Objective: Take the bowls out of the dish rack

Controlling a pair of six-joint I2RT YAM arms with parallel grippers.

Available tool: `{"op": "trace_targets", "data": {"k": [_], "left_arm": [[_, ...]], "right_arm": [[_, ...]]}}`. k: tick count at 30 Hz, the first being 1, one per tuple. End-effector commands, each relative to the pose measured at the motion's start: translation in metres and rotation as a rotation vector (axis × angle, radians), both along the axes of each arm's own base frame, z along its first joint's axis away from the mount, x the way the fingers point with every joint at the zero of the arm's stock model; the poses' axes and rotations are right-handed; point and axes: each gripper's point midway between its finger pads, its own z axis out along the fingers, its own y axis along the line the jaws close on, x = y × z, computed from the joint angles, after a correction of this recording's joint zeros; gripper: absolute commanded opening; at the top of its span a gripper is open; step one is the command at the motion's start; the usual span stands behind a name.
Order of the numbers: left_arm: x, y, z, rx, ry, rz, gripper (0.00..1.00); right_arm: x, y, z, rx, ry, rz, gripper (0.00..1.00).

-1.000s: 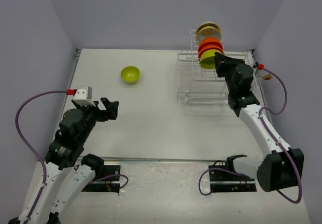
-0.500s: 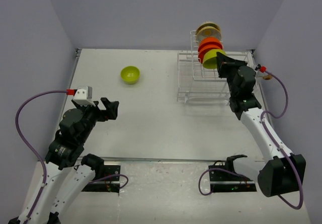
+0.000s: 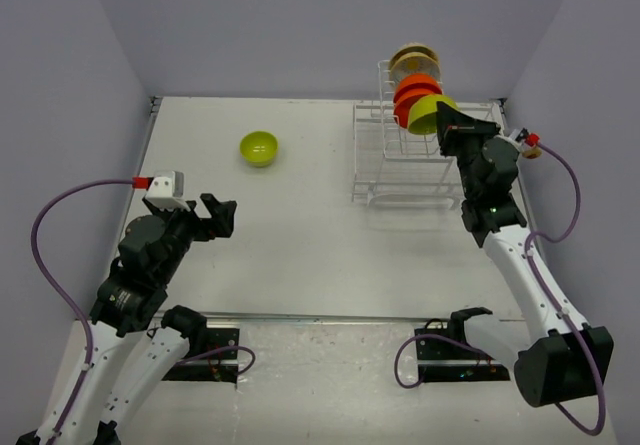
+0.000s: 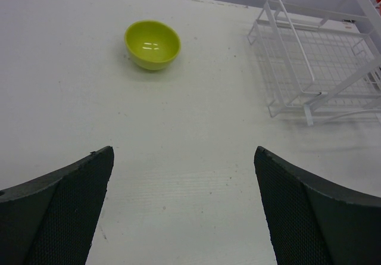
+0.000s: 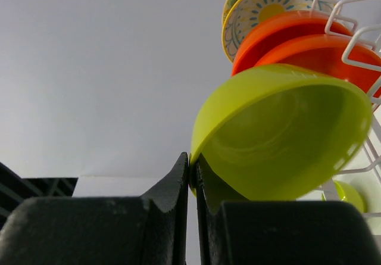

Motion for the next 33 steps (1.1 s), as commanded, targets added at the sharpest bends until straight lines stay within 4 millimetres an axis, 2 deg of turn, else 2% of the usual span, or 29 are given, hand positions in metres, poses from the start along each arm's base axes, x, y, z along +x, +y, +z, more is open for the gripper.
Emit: {"op": "trace_targets", "data": {"k": [1, 3, 6, 7, 10, 11, 13, 14, 15, 16, 17, 18, 19, 20, 21, 22, 23, 25, 26, 27, 28, 29, 30, 31, 33], "left_arm": [[0.005, 0.001, 0.006, 0.023, -0.028, 0.005, 1.0], [0.006, 0.002, 0.006, 0.025, -0.024, 0.008, 1.0], [0.008, 0.005, 0.01, 0.033, -0.02, 0.027, 1.0], [0.008, 0.005, 0.013, 0.035, -0.017, 0.03, 1.0], [0.008, 0.002, 0.021, 0.02, 0.003, 0.022, 1.0], [0.007, 0.0, 0.034, 0.005, -0.018, 0.011, 1.0], [0.008, -0.007, 0.046, -0.024, -0.026, -0.015, 1.0], [0.006, -0.011, 0.066, -0.048, -0.061, -0.04, 1.0], [0.005, -0.013, 0.075, -0.058, -0.073, -0.052, 1.0], [0.009, -0.018, 0.083, -0.071, -0.07, -0.066, 1.0], [0.005, -0.024, 0.107, -0.097, -0.109, -0.103, 1.0], [0.011, -0.031, 0.112, -0.101, -0.095, -0.124, 1.0], [0.013, -0.036, 0.121, -0.116, -0.097, -0.144, 1.0], [0.012, -0.042, 0.144, -0.135, -0.129, -0.175, 1.0], [0.012, -0.052, 0.15, -0.144, -0.123, -0.229, 1.0], [0.023, -0.063, 0.159, -0.148, -0.104, -0.261, 1.0], [0.022, -0.077, 0.162, -0.152, -0.084, -0.336, 1.0], [0.034, -0.098, 0.166, -0.16, -0.035, -0.421, 1.0], [0.034, -0.105, 0.166, -0.17, -0.02, -0.459, 1.0], [0.032, -0.115, 0.165, -0.182, 0.0, -0.517, 1.0], [0.037, -0.121, 0.16, -0.192, 0.029, -0.533, 1.0], [0.036, -0.128, 0.156, -0.198, 0.05, -0.573, 1.0], [0.036, -0.133, 0.151, -0.199, 0.071, -0.6, 1.0], [0.039, -0.14, 0.136, -0.194, 0.12, -0.625, 1.0], [0.037, -0.151, 0.118, -0.17, 0.18, -0.658, 1.0]], "right_arm": [[-0.014, 0.005, 0.044, -0.036, -0.143, 0.033, 0.0], [-0.017, 0.009, 0.05, -0.091, -0.17, 0.051, 0.0], [-0.025, 0.026, 0.061, -0.254, -0.231, 0.133, 0.0], [-0.035, 0.044, 0.066, -0.319, -0.268, 0.234, 0.0], [-0.047, 0.063, 0.062, -0.478, -0.318, 0.327, 0.0], [-0.051, 0.067, 0.056, -0.507, -0.324, 0.354, 0.0], [-0.065, 0.068, 0.061, -0.614, -0.39, 0.338, 0.0], [-0.074, 0.074, 0.061, -0.708, -0.426, 0.354, 0.0], [-0.079, 0.08, 0.06, -0.763, -0.452, 0.375, 0.0], [-0.085, 0.088, 0.058, -0.832, -0.477, 0.407, 0.0], [-0.1, 0.107, 0.062, -0.977, -0.573, 0.469, 0.0], [-0.103, 0.119, 0.041, -1.058, -0.53, 0.551, 0.0], [-0.111, 0.132, 0.034, -1.147, -0.56, 0.603, 0.0], [-0.131, 0.155, 0.033, -1.302, -0.679, 0.669, 0.0], [-0.136, 0.16, 0.008, -1.385, -0.621, 0.734, 0.0], [-0.141, 0.17, -0.003, -1.457, -0.633, 0.766, 0.0], [-0.157, 0.186, -0.016, -1.575, -0.713, 0.815, 0.0], [-0.171, 0.195, -0.043, -1.707, -0.748, 0.89, 0.0], [-0.19, 0.209, -0.062, -1.757, -0.814, 0.959, 0.0], [-0.195, 0.211, -0.07, -1.853, -0.885, 0.962, 0.0], [-0.202, 0.215, -0.077, -1.891, -0.934, 0.976, 0.0], [-0.214, 0.219, -0.084, -1.939, -1.031, 0.989, 0.0], [-0.22, 0.222, -0.086, -1.954, -1.087, 0.994, 0.0], [-0.228, 0.225, -0.091, -1.964, -1.141, 1.008, 0.0], [-0.227, 0.226, -0.095, -2.011, -1.159, 1.005, 0.0]]}}
